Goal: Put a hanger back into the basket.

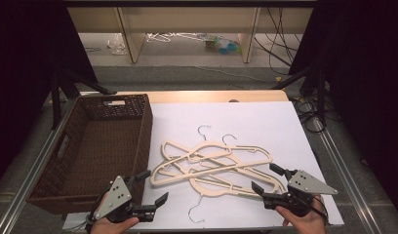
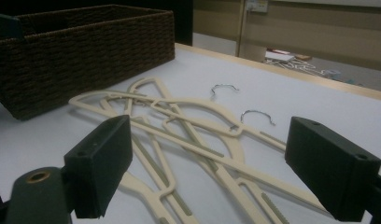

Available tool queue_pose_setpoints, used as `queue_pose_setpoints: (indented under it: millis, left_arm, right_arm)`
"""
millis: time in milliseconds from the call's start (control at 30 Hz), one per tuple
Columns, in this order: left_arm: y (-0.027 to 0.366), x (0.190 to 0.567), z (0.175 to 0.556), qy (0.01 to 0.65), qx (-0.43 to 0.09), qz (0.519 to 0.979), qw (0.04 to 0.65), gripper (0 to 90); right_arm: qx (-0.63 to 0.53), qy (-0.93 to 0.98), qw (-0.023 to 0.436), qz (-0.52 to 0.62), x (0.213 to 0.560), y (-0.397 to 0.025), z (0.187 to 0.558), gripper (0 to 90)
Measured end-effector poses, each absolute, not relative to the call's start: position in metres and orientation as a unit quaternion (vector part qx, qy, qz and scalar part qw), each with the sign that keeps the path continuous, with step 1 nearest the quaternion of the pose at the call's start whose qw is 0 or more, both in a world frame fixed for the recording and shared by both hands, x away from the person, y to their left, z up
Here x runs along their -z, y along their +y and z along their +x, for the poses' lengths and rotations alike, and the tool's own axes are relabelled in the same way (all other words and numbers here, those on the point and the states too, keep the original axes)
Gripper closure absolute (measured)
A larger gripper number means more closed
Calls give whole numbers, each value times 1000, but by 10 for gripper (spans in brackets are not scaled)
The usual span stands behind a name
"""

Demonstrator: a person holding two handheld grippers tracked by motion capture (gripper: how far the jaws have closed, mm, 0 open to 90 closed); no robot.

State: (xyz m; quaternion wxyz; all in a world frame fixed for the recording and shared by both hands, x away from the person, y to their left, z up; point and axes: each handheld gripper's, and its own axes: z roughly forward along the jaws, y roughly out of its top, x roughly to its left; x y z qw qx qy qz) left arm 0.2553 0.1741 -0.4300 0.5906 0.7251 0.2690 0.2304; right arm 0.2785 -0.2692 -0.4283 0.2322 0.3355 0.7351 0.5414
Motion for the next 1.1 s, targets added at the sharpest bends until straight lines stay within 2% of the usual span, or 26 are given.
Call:
queue_pose_setpoints:
  millis: [300, 733, 767, 933, 1100]
  left_arm:
    - [173, 429, 255, 269, -227, 725, 593, 162]
    - [172, 430, 254, 276, -221, 721, 596, 162]
    - [173, 429, 256, 262, -228, 727, 593, 162]
    - [172, 429, 256, 264, -225, 726, 594, 162]
    - [172, 430, 255, 270, -221, 726, 593, 162]
  right_arm:
    - [-541, 731, 242, 339, 429, -271, 279, 159]
    - [-539, 740, 230, 329, 429, -270, 283, 161]
    - [-535, 742, 232, 330, 428, -270, 284, 161]
    - [-514, 764, 221, 320, 423, -271, 306, 161]
    - [-491, 787, 204, 313, 417, -272, 348, 202]
